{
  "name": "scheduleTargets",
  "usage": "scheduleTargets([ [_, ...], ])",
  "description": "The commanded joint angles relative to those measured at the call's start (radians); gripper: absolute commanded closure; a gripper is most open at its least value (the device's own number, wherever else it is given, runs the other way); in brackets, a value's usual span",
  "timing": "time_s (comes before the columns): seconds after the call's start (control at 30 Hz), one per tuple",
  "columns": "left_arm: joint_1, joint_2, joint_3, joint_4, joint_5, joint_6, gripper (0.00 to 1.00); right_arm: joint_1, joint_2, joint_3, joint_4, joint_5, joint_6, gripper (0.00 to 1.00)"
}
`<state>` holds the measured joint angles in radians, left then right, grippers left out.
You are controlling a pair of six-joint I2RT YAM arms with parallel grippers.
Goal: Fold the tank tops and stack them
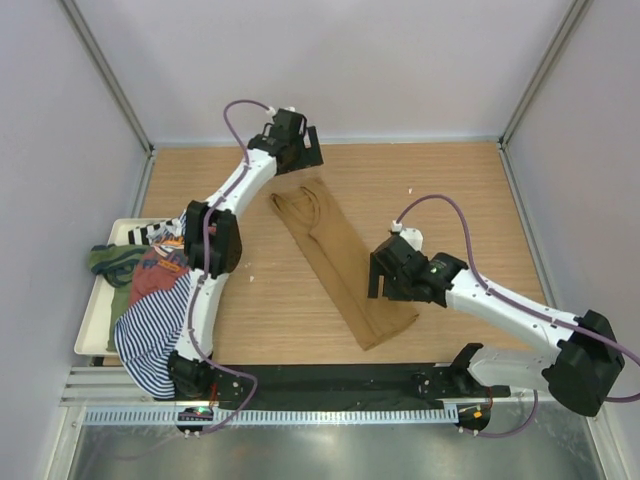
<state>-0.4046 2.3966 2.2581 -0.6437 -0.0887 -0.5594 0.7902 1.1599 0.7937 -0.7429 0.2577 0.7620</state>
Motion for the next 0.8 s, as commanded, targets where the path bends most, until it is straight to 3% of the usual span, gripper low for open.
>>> scheduleTargets([
  [0.0,0.006,-0.198,-0.021,0.022,-0.006,0.027,0.0,-0.011,0.001,0.11,-0.009,0.115,-0.093,0.16],
  [0.13,0.007,-0.315,-0.154,0.009,-0.054,0.004,0.0,-0.101,0.081,0.206,0.056,0.056,-0.196,0.2],
  [0.2,0.006,-0.382,-0.24,0.01,-0.078,-0.017,0.0,-0.166,0.133,0.252,0.111,-0.07,-0.239,0.21],
  [0.3,0.006,-0.554,-0.562,0.111,-0.083,-0.086,0.02,-0.272,0.23,0.289,0.235,-0.243,-0.322,0.21],
  [0.43,0.004,-0.794,-0.898,0.274,0.021,-0.187,0.1,-0.331,0.406,0.398,0.319,-0.294,-0.351,0.24],
  [0.5,0.004,-0.847,-1.003,0.347,0.058,-0.229,0.15,-0.351,0.48,0.482,0.33,-0.313,-0.351,0.26],
  [0.6,0.001,-0.909,-1.201,0.429,0.108,-0.284,0.23,-0.397,0.639,0.609,0.34,-0.457,-0.357,0.44],
  [0.77,0.0,-0.886,-1.286,0.507,0.124,-0.332,0.26,-0.439,0.883,0.795,0.31,-0.58,-0.38,0.43],
])
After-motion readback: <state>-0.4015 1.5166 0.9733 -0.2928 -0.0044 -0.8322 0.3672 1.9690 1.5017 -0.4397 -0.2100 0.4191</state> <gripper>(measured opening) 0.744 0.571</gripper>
